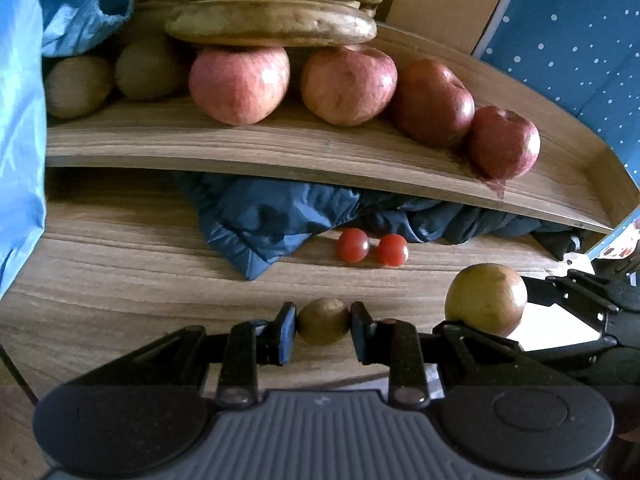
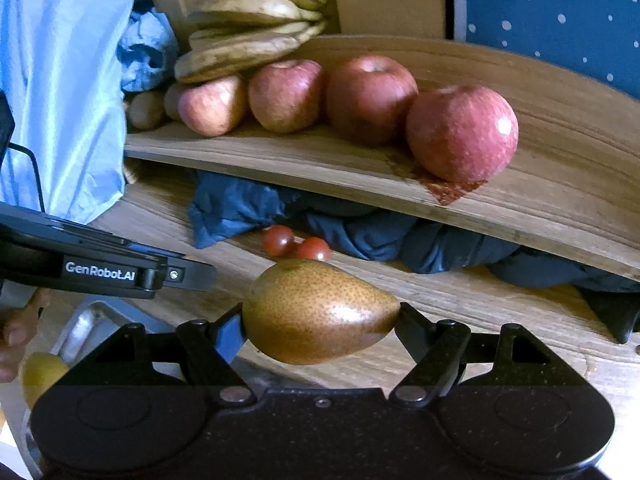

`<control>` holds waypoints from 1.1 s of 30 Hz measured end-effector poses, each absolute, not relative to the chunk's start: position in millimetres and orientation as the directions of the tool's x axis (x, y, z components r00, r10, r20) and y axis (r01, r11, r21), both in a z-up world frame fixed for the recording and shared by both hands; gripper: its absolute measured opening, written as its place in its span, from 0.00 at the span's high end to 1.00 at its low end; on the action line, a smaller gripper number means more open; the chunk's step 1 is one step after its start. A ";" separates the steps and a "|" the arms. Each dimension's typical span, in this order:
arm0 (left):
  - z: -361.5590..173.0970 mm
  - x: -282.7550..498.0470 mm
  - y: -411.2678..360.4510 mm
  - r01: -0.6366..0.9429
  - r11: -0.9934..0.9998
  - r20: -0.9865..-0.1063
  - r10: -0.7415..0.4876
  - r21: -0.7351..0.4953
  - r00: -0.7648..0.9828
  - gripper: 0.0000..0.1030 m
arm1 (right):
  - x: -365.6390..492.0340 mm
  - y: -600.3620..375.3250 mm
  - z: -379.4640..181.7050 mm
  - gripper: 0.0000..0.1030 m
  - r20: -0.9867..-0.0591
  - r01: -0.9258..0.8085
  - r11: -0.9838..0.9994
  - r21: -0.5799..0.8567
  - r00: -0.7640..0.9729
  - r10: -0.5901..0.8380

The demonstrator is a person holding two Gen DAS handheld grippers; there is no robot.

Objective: Organize fruits
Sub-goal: 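Lift the small brown fruit with the left tool while the right tool lifts the pear toward the tray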

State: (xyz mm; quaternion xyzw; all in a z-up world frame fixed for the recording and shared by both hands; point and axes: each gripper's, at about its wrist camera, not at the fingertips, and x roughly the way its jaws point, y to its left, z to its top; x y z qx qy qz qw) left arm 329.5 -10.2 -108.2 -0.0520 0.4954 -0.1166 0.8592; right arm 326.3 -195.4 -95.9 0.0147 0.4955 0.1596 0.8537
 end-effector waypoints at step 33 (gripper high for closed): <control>-99.1 255.7 47.2 0.137 0.972 -0.858 -0.234 -0.192 0.458 0.69 | 251.8 -117.8 -75.2 0.24 -0.843 -0.322 0.920 0.222 0.411 0.347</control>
